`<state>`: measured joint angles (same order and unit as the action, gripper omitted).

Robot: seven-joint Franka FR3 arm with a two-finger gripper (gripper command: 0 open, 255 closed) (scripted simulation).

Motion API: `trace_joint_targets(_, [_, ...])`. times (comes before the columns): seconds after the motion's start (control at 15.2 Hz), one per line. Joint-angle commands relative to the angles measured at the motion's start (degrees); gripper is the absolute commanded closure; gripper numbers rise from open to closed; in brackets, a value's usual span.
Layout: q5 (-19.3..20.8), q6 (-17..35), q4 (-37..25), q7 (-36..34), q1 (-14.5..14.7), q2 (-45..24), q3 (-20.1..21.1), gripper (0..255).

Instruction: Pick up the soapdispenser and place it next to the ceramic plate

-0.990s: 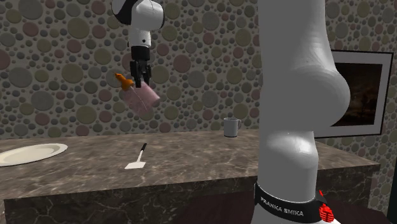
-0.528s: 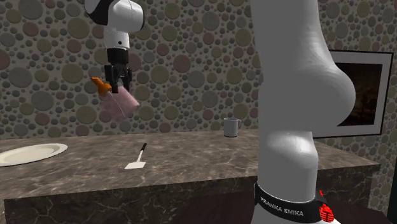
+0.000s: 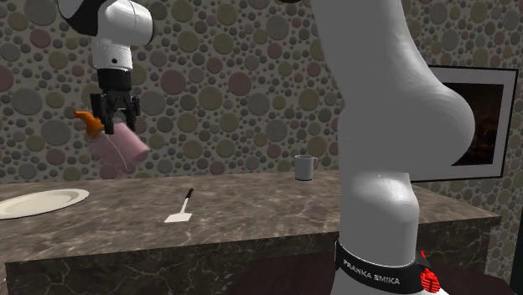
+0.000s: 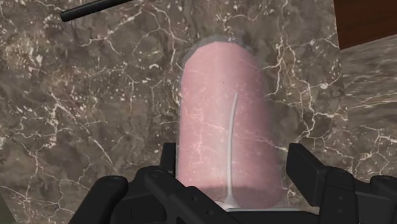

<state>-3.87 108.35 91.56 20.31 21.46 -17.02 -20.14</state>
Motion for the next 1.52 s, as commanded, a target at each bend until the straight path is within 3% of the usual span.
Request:
trace_joint_targets(0.0, [-0.5,0.0,-2.0,-1.8,0.9,-2.1,0.8,255])
trace_joint_targets(0.53, [-2.4,-2.4,-15.6,-8.6,3.9,-13.6,3.8,255])
trace_joint_targets(0.92, [-3.7,-7.3,-32.0,-13.4,5.1,-25.2,5.7,255])
trace_joint_targets(1.45, [-3.9,-1.5,-26.6,-13.2,5.6,-25.7,5.8,255])
